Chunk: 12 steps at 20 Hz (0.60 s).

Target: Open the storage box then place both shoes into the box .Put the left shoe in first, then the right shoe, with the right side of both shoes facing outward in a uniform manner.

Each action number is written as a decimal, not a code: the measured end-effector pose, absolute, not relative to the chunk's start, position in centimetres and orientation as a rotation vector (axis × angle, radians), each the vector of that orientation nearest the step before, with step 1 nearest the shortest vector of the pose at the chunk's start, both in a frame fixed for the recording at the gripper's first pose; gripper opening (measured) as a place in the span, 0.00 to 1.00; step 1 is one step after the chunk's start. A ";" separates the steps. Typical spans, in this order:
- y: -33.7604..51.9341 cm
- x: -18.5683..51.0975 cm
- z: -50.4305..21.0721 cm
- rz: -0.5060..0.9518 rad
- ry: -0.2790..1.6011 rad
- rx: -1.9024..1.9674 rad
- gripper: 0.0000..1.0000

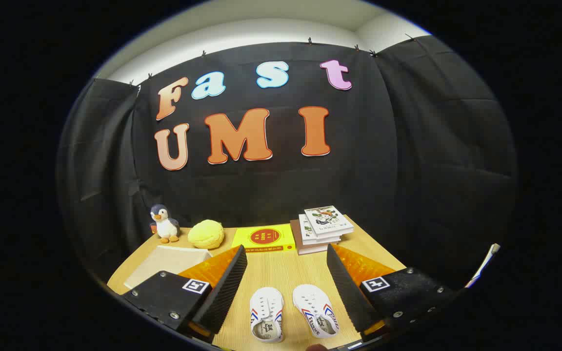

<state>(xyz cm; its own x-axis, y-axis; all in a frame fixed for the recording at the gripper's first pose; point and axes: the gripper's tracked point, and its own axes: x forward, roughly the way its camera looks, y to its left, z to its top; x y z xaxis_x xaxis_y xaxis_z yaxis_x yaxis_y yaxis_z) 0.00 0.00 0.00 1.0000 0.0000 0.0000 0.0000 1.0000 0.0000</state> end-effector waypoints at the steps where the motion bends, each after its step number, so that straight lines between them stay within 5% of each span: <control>1: 0.0 0.0 0.0 -0.001 0.002 -0.001 0.98; 12: 0.2 -1.2 -3.4 0.018 0.086 -0.039 0.98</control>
<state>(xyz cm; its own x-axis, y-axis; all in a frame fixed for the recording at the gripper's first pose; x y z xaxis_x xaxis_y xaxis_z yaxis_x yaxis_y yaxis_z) -1.20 0.21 -3.43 0.9961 0.0162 -0.0867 -0.0195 0.9991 -0.0381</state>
